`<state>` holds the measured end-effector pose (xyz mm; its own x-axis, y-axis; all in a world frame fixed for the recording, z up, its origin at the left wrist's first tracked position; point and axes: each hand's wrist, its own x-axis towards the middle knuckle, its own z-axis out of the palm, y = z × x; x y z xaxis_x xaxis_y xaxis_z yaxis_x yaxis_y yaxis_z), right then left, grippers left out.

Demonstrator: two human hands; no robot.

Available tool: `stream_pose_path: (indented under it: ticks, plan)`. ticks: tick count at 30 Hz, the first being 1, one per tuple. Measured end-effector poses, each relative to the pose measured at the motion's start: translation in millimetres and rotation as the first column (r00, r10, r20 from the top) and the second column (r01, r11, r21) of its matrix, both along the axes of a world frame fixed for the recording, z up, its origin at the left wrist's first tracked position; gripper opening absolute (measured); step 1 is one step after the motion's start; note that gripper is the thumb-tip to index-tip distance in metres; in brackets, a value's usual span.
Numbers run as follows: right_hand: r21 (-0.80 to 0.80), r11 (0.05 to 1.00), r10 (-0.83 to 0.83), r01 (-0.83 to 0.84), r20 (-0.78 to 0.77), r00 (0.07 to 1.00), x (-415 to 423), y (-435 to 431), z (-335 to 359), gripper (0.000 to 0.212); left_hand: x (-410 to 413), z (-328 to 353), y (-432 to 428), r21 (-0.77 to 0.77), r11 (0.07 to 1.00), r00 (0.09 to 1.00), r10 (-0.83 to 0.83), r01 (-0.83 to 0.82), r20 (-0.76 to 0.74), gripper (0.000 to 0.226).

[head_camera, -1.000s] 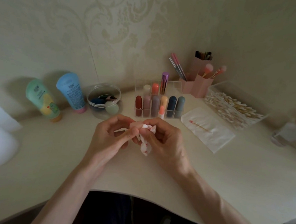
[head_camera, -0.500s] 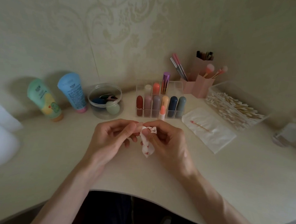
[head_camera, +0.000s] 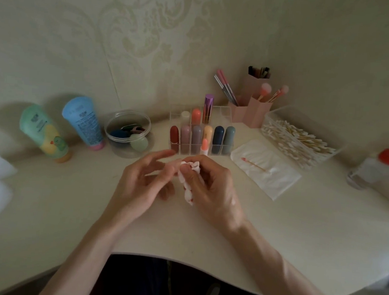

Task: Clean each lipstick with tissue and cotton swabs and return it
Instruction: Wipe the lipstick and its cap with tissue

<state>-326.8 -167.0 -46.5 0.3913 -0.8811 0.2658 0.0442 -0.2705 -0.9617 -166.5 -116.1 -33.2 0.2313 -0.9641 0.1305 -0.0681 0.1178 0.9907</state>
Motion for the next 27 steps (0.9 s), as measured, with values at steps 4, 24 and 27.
stream_pose_path:
  ticks: [4, 24, 27]
  plan:
    - [-0.033, 0.999, -0.007, 0.004, -0.066, 0.998, -3.4, -0.5, -2.5, 0.012, 2.0, -5.6, 0.2, -0.011, 1.000, 1.000, 0.015, -0.014, 0.019, 0.027]
    - [-0.074, 0.997, 0.007, -0.014, -0.102, 0.995, -2.9, -0.4, -2.3, 0.011, 5.3, -5.4, 2.9, -0.024, 0.997, 0.994, 0.073, -0.071, 0.078, 0.029]
    - [-0.109, 0.994, -0.034, 0.021, -0.119, 0.992, -3.0, 0.1, -0.2, 0.013, 3.7, -1.7, 2.1, 0.016, 0.999, 0.998, 0.029, -0.029, 0.052, 0.033]
